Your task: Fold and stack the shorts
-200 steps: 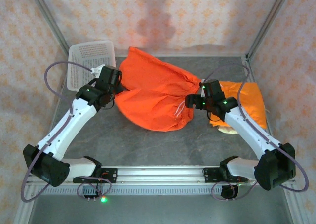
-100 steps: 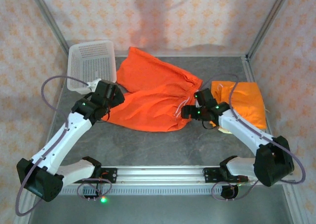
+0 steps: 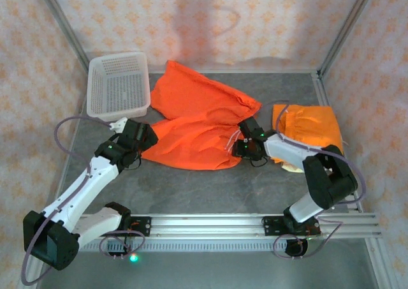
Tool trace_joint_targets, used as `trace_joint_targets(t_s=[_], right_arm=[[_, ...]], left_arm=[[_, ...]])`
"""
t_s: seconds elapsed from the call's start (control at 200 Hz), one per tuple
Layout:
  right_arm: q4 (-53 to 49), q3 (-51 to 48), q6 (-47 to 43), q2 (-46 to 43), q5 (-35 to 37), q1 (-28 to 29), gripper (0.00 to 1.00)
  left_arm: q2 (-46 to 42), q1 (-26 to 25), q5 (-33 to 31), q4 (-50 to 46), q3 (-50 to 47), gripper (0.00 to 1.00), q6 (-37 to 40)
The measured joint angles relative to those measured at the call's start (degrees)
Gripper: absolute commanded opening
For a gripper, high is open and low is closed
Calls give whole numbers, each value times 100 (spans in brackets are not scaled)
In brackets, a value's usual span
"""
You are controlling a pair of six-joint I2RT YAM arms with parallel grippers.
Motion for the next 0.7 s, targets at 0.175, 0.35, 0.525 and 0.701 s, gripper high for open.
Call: trace_joint_targets(t_s=[0.175, 0.35, 0.525, 0.701], right_arm=[[-90, 374, -7, 83, 131, 0, 3], [-581, 778, -26, -564, 481, -7, 0], [-938, 1373, 127, -1316, 599, -55, 0], [-1084, 1462, 330, -1427, 560, -55, 0]], left_arm=[[-92, 39, 11, 4, -101, 100, -127], [-315, 306, 70, 7, -308, 100, -369], [-337, 334, 350, 216, -813, 100, -660], [195, 332, 706, 638, -1189, 97, -815]])
